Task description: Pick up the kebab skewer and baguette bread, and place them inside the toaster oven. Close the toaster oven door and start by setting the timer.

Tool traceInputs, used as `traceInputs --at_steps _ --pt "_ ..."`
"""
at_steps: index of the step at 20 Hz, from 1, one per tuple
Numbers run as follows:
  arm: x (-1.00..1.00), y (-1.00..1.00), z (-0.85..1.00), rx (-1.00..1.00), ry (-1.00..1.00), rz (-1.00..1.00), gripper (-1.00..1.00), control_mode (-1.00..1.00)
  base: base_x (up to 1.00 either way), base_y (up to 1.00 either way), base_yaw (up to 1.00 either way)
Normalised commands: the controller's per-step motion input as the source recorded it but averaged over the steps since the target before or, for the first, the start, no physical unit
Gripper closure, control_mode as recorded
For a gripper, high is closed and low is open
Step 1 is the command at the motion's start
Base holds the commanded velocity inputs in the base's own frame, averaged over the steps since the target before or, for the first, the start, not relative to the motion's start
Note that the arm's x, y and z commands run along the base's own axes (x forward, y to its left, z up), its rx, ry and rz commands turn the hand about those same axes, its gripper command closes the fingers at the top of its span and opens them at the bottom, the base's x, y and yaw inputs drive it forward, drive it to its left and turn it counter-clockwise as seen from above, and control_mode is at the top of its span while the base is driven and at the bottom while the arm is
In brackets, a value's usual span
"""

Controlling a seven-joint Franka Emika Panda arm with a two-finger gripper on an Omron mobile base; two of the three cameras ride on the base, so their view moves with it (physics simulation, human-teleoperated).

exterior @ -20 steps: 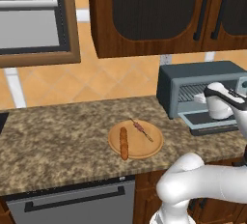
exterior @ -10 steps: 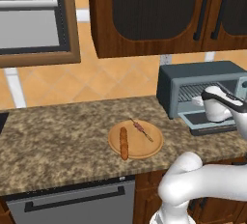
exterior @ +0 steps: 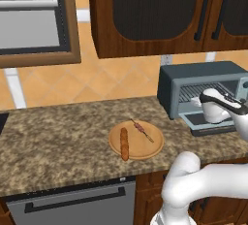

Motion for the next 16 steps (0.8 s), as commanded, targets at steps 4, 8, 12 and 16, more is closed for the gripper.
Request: traceInputs --at_steps 4,8,12,16 --pt "0.16 -0.13 -0.15 0.0 0.02 0.0 -1.0 -1.0 0.0 0.0 0.0" --pt "0.15 -0.08 -0.01 0.0 0.0 0.0 -1.0 -1.0 0.0 0.0 0.0" --pt "0.07 -0.04 -0.39 0.0 0.05 0.0 -1.0 -1.0 0.0 0.0 0.0" --pt "-0.01 -0.07 -0.59 0.0 0.08 0.0 -1.0 -1.0 0.0 0.0 0.0"
